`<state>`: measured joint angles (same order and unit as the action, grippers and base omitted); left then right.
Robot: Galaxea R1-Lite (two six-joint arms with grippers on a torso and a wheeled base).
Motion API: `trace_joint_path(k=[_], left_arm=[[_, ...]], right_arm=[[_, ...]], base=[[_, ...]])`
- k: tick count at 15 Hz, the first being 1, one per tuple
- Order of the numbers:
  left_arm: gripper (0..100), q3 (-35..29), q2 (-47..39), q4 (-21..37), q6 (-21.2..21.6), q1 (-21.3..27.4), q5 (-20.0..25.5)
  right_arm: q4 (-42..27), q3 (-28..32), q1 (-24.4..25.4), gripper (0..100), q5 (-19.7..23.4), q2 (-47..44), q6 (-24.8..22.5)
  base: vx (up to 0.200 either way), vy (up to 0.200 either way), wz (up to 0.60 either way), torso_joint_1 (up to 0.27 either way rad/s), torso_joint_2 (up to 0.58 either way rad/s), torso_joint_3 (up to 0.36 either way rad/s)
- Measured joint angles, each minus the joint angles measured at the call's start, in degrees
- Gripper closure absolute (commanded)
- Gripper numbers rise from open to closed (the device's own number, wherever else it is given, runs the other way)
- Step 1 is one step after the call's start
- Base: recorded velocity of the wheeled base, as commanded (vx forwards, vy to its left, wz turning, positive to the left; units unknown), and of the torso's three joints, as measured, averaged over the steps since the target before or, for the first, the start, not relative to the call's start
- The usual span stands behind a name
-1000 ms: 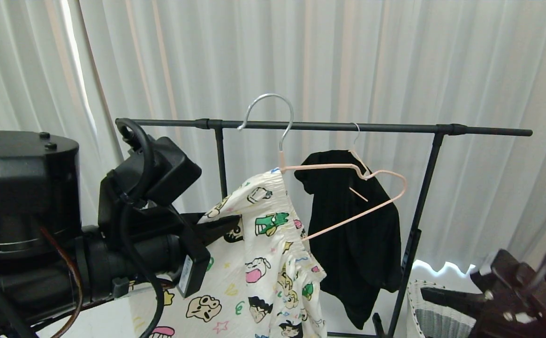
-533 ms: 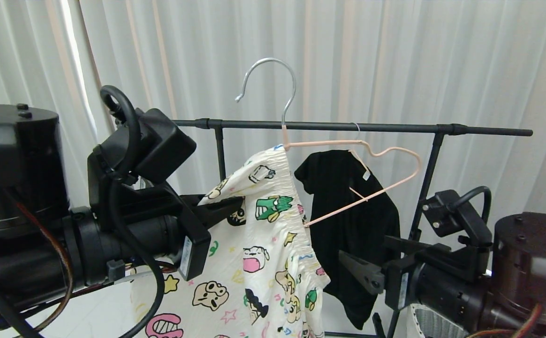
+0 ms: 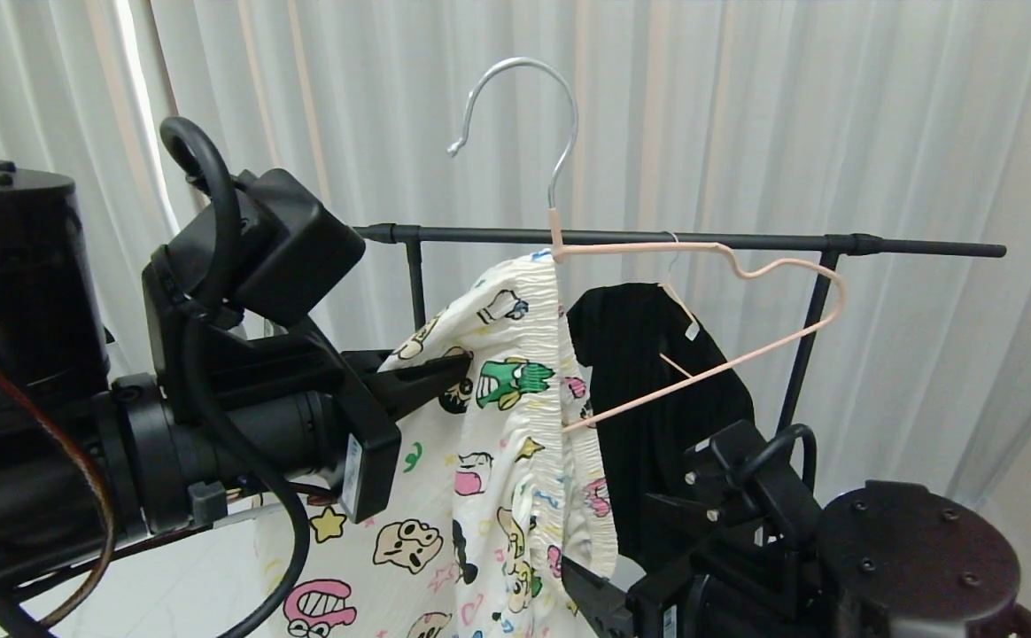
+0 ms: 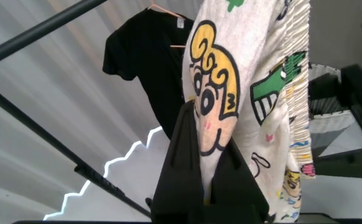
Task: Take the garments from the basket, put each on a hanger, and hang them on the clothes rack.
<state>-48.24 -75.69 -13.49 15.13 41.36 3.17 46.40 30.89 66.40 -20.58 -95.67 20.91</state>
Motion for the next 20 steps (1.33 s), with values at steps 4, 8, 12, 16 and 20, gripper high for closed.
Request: trace_joint_path(k=[4,8,12,16,20], left_arm=[[100,-0.7,0.2,-1.4,0.1,1.0,0.0],[100,-0.5,0.0,-2.5,0.1,0.5,-0.1],[100,1.9,0.1,-3.5,0.2,-0.6,-0.4],[100,6.8,0.6,-8.4,0.4,-3.5,-1.9],[100,14.4,4.0,-8.7,0.4,-5.1,-2.0]], right_arm=[[0.1,-0.2,-0.3,0,-3.9,-1.9,0.4],[0.1,-0.3,-0.8,100,-4.9,-2.1,0.1],[0.1,-0.2,-6.4,100,-8.4,-2.2,-2.2],[0.2,-0.3,-16.3,100,-8.0,-0.8,-6.1],[0.0,-0.2,-25.7,100,-0.5,1.4,-11.3]], base=[[0.0,0.0,0.0,0.0,0.0,0.0],[0.0,0.0,0.0,0.0,0.0,0.0],[0.0,0.0,0.0,0.0,0.0,0.0],[0.0,0.0,0.0,0.0,0.0,0.0],[0.0,0.0,0.0,0.0,0.0,0.0]])
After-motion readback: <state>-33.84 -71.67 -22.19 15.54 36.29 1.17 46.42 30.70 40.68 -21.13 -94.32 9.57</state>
